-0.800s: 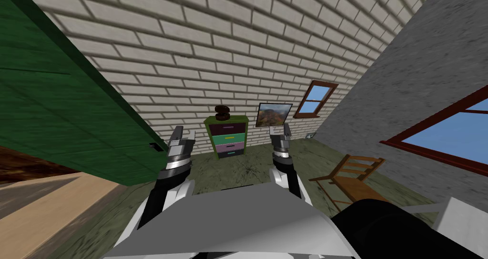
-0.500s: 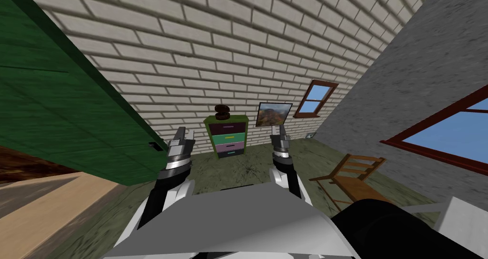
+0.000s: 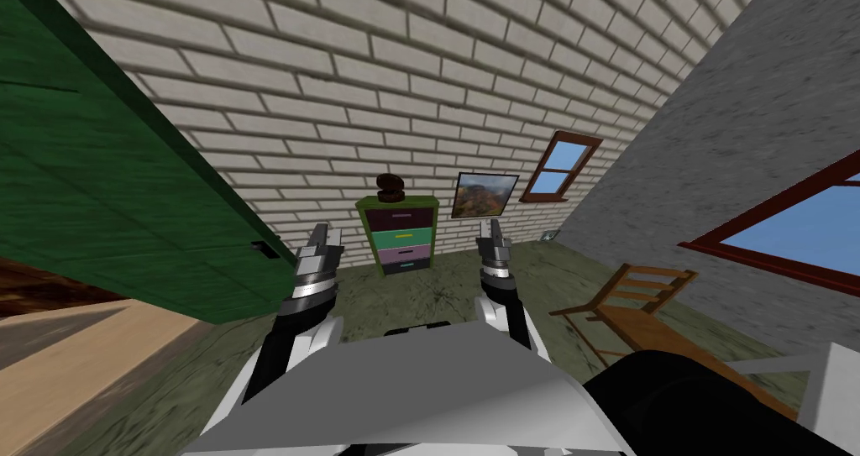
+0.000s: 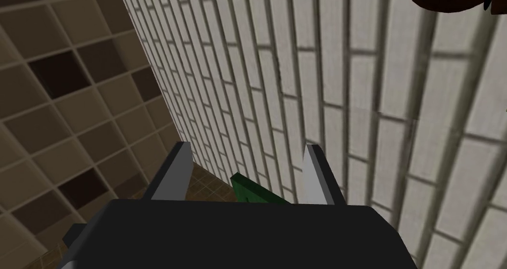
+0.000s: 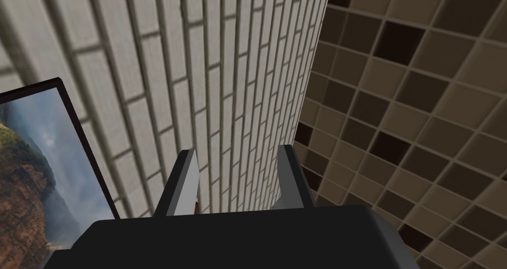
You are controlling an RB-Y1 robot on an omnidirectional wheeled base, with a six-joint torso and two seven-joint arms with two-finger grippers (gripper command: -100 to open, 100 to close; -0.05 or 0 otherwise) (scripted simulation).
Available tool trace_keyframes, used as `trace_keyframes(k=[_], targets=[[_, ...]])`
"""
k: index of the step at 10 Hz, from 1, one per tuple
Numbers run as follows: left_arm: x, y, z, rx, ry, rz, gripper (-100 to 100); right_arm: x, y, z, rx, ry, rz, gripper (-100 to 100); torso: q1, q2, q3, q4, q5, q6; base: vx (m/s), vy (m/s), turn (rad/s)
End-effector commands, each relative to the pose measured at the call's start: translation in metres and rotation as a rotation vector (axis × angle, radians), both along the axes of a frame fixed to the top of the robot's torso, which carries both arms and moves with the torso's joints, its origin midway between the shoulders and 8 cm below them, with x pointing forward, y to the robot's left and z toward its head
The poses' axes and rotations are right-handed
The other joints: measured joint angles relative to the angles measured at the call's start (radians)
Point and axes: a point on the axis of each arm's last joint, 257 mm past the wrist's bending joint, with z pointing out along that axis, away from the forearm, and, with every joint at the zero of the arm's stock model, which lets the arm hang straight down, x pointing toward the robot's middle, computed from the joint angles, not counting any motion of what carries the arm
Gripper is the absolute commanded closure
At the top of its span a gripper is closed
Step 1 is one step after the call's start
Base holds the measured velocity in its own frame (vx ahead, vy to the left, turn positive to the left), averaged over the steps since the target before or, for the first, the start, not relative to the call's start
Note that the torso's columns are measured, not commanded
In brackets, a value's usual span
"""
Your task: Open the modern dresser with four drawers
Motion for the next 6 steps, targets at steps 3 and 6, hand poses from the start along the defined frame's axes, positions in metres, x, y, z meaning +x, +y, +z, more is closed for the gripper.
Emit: trace_keyframes(k=[3,6], targets=[[0.005,-0.007,-0.005,0.052,0.029,-0.026,-100,0.000,0.000,0.000,0.000,0.001,0.000,0,0.000,0.180,-0.365,0.180,0.000,0.000,0.023,0.002,-0.006],[0.018,-0.011,-0.018,0.100,0.095,-0.048,-100,0.000,0.000,0.000,0.000,0.001,0.000,0,0.000,0.192,-0.390,0.194,0.000,0.000,0.080,-0.008,-0.018]])
